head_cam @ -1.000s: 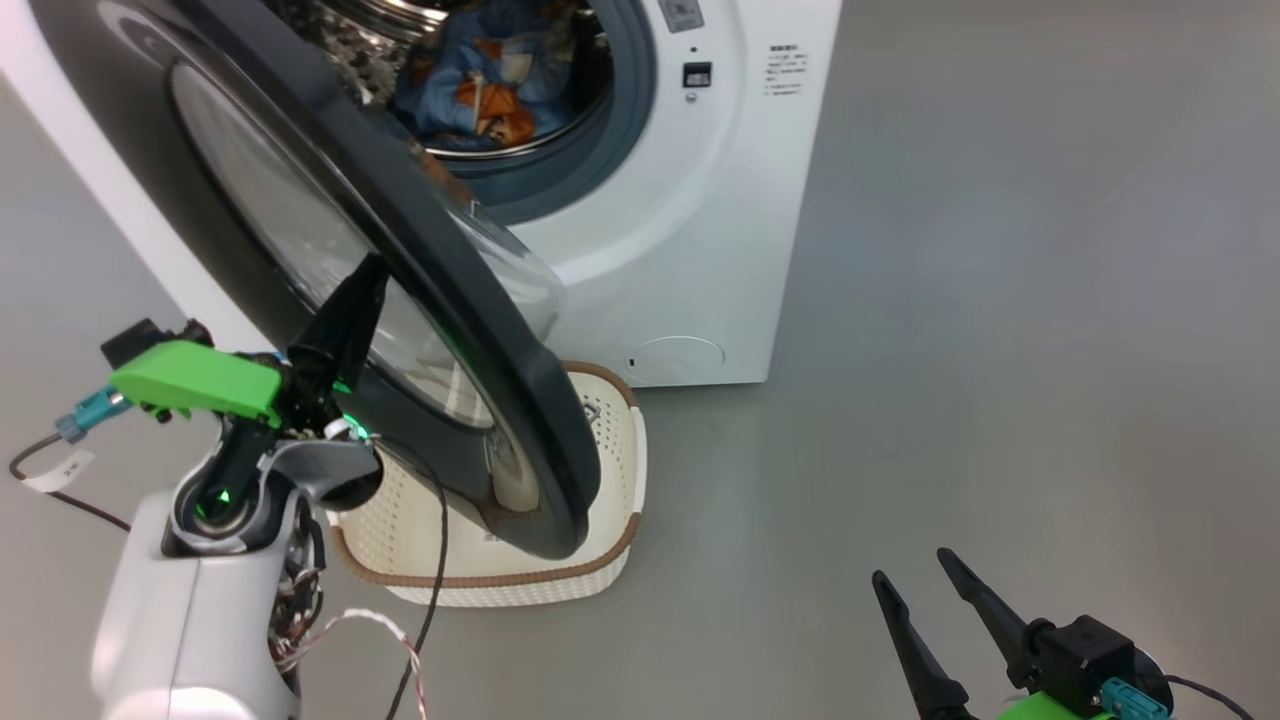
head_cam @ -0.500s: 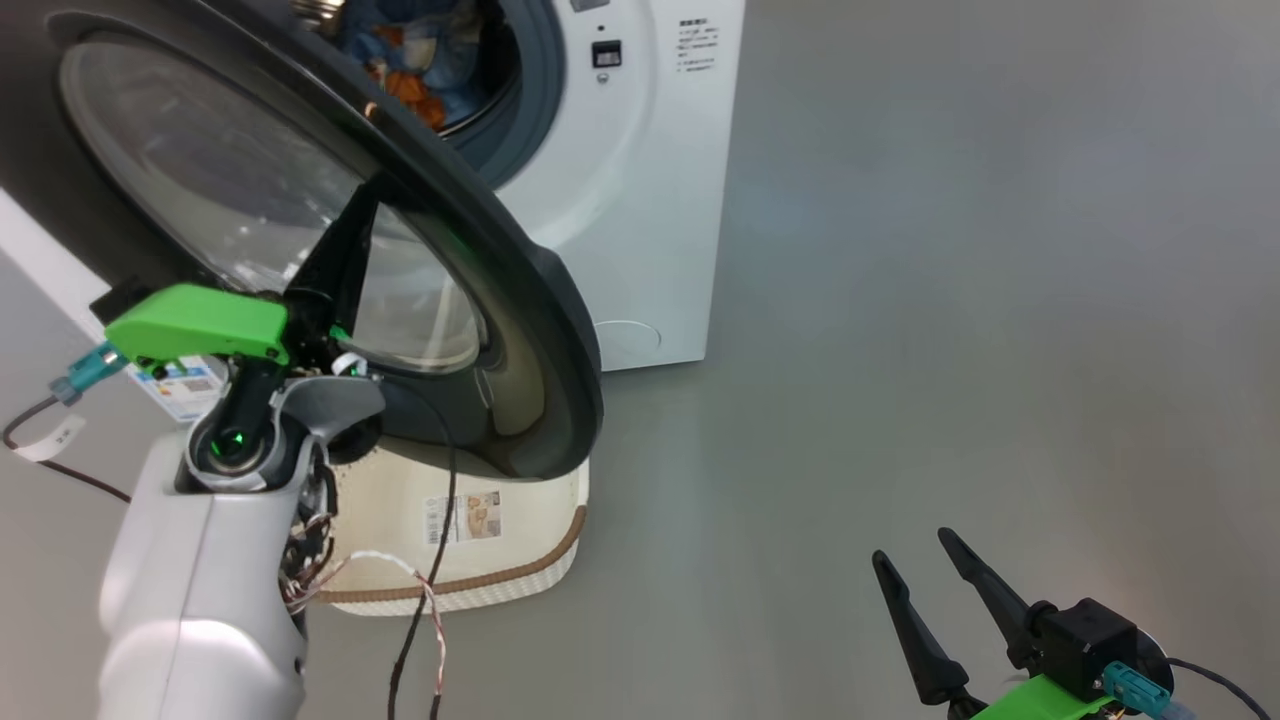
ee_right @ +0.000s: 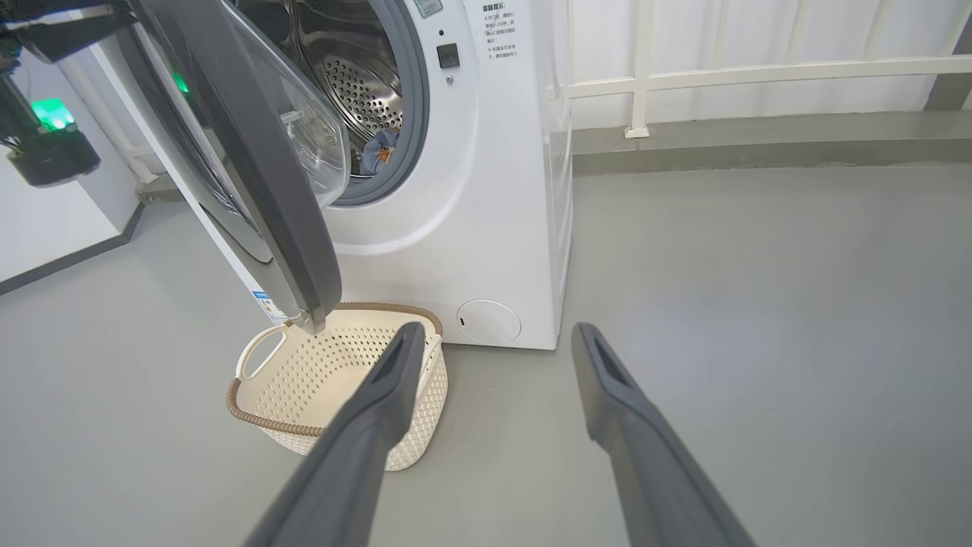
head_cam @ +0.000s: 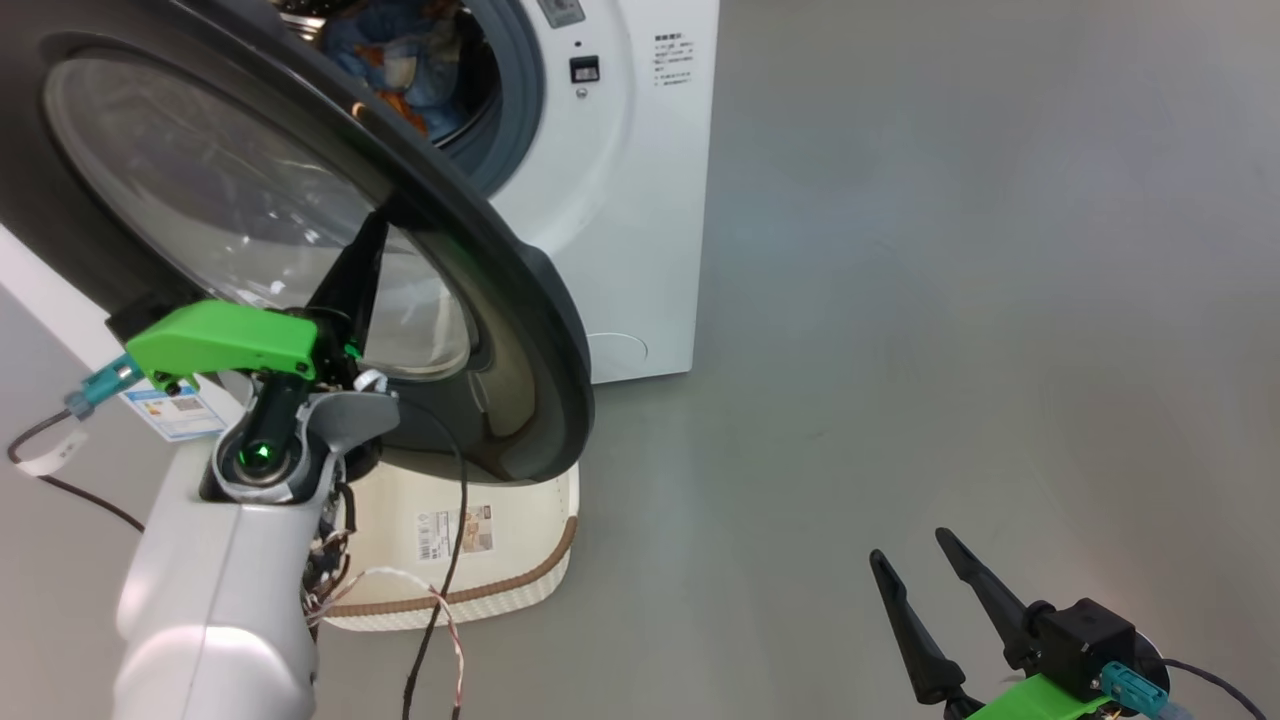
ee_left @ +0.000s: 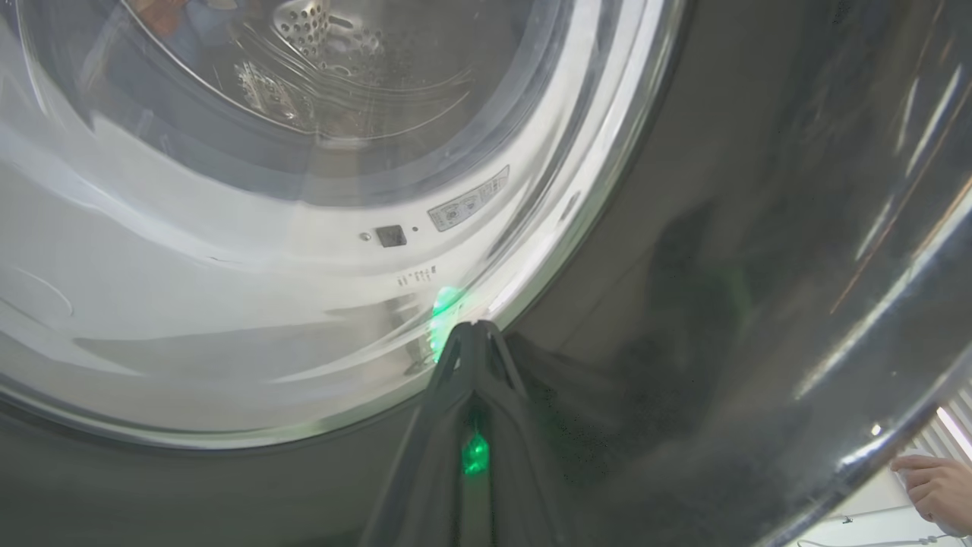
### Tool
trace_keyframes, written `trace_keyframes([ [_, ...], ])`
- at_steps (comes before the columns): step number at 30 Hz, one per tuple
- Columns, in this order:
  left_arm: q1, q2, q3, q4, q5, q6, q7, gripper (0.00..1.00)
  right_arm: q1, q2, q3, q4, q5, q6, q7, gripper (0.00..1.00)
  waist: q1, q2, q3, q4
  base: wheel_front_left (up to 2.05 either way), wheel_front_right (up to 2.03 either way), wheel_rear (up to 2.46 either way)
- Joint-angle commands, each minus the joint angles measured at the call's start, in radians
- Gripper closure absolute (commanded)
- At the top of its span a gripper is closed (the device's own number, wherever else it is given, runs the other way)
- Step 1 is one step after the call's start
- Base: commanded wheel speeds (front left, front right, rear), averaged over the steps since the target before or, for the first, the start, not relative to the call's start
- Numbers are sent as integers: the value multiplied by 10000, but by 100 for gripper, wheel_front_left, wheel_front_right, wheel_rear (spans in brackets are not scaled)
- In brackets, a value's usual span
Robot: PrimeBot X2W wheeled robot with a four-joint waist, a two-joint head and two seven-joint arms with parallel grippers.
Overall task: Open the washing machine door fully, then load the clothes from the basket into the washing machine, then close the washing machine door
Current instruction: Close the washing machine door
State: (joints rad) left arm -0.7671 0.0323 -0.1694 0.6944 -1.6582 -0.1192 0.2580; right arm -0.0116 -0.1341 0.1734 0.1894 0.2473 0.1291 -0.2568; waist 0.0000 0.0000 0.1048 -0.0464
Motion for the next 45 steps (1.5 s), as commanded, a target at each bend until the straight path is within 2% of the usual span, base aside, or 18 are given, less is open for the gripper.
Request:
trace_keyframes([
  [1, -224, 214, 56, -560, 264, -115, -43, 100, -174, -43, 119, -216, -52, 16, -49, 0, 0, 0, -66, 118, 0, 0, 0],
  [6, 172, 553, -415, -907, 1276, -115, -536, 100, -134, 3, 101, -210, -49, 16, -49, 0, 0, 0, -163, 278, 0, 0, 0],
  [7, 417, 768, -753, -1081, 1851, -115, -916, 93, -99, 28, 77, -199, -48, 16, -49, 0, 0, 0, -230, 358, 0, 0, 0],
  [10, 774, 1151, -1290, -1250, 2813, -115, -1790, 52, -22, 57, 12, -197, -45, 16, -49, 0, 0, 0, -347, 507, 0, 0, 0],
  [12, 1012, 1410, -1654, -1261, 3498, -115, -2536, 9, 33, 68, -35, -193, -44, 16, -49, 0, 0, 0, -450, 609, 0, 0, 0],
  [13, 1140, 1518, -1844, -1251, 3818, -115, -2900, 0, 55, 74, -69, -199, -43, 16, -49, 0, 0, 0, -495, 663, 0, 0, 0],
  [19, 1856, 2080, -2913, -791, 5593, -115, -4532, 0, 91, 113, -199, -282, -67, 16, -49, 0, 0, 0, -649, 927, 0, 0, 0],
  [23, 2340, 2210, -3184, -553, 6402, -59, -4996, 0, 89, 133, -251, -347, -86, 16, -49, 0, 0, 0, -701, 1123, 0, 0, 0],
  [27, 2864, 2225, -3195, -670, 7234, 256, -5168, 0, 126, 117, -295, -409, -100, 16, -49, 0, 0, 0, -715, 1352, 0, 0, 0],
  [32, 3848, 2177, -2388, -1802, 9130, 1003, -5193, 0, 114, 139, -321, -392, -126, 16, -49, 0, 0, 0, -738, 1565, 0, 0, 0],
  [34, 4389, 2084, -2052, -2287, 9856, 1141, -5194, 0, 66, 160, -301, -399, -128, 16, -49, 0, 0, 0, -730, 1622, 0, 0, 0],
  [38, 5365, 1907, -1447, -2907, 10942, 1249, -5195, 0, -37, 202, -282, -384, -131, 16, -49, 0, 0, 0, -738, 1696, 0, 0, 0],
  [45, 6408, 1660, -379, -3467, 11824, 1218, -5196, 0, -35, 263, -315, -361, -115, 16, -49, 0, 0, 0, -855, 1786, 0, 0, 0],
])
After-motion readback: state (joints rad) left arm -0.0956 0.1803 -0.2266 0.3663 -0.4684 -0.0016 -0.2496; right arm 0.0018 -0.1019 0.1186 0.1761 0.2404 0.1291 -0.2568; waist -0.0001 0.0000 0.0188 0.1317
